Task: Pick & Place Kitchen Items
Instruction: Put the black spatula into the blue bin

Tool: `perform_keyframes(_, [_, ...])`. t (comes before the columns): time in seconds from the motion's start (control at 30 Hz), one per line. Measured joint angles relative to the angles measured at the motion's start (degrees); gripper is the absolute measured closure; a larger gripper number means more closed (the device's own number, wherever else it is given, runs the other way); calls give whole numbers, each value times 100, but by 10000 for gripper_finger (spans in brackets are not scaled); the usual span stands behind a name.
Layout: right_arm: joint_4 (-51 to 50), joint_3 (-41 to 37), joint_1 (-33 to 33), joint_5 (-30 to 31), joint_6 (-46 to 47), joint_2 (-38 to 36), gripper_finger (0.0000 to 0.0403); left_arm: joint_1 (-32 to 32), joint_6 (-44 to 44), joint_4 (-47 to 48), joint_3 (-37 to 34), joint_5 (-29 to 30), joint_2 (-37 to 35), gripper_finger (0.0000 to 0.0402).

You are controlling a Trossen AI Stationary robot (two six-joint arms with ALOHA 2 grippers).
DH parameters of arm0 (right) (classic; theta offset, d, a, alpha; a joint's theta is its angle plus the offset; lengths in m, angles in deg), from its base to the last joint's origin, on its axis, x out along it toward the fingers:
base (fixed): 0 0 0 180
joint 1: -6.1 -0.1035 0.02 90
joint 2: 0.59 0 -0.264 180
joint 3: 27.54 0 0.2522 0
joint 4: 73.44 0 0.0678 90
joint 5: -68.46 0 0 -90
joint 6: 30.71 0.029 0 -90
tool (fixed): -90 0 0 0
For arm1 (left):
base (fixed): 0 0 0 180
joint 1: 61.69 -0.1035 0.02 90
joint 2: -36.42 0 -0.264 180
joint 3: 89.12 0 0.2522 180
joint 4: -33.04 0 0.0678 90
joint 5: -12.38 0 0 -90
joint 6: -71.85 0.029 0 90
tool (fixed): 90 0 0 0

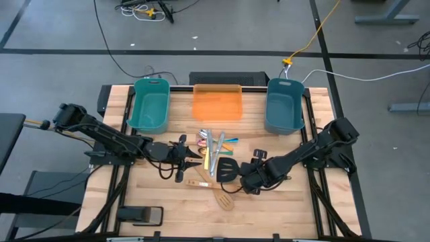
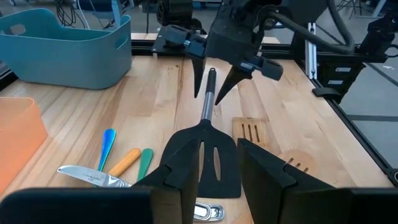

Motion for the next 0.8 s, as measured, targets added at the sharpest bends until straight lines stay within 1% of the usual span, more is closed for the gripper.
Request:
perform_keyframes(0.27, [15, -2, 126, 49, -97, 313, 204, 0, 0, 0, 0, 0, 0, 287])
perform_keyframes(0.47, [31, -2, 201, 44, -112, 323, 195, -1, 0, 2, 0, 0, 0, 287])
perform_keyframes(0.8, [88, -2, 214, -108, -98, 323, 195, 9, -2, 16, 0, -1, 0, 287])
